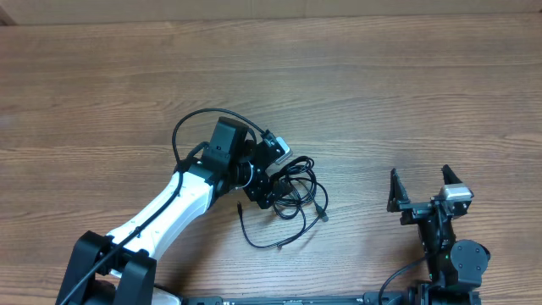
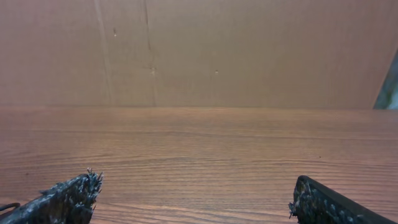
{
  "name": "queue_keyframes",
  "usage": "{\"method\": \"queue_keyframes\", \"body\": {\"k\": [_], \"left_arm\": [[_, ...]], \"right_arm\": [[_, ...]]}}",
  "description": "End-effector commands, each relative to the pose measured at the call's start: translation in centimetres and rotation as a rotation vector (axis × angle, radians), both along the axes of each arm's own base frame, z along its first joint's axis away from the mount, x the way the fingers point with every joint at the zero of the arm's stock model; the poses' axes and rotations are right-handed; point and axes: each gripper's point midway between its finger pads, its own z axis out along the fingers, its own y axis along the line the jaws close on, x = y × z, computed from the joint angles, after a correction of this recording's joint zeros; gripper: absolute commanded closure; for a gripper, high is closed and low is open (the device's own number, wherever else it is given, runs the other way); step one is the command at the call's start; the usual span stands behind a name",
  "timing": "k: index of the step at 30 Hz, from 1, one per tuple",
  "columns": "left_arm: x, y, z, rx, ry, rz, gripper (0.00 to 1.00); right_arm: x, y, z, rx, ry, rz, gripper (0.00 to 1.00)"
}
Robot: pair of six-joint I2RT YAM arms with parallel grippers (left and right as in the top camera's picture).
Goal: Untangle cables
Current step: 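Lower the left gripper onto the cable bundle and close on the loops, then lift the gripped cable bundle upward with the left gripper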
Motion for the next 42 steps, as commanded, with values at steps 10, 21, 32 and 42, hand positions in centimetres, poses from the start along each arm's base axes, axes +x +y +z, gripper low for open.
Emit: {"method": "queue_keyframes", "body": {"k": [10, 21, 32, 42], "left_arm": [[1.2, 0.2, -1.4, 0.058, -0.018, 0.022, 0.08], [1.8, 0.5, -1.6, 0.09, -0.046, 0.042, 0.39], [1.6, 0.2, -1.5, 0.088, -0.048, 0.034, 0.38], [2.6, 0.3, -2.0, 0.2, -0.11, 0.141, 0.4]], "right_arm": [[0.0, -0.2, -0.2, 0.003, -0.003, -0.013, 0.0], [0.0, -0.2, -0.2, 0.003, -0.003, -0.013, 0.0], [0.0, -0.2, -0.2, 0.003, -0.003, -0.013, 0.0], [0.0, -0.2, -0.2, 0.003, -0.003, -0.013, 0.0]]}}
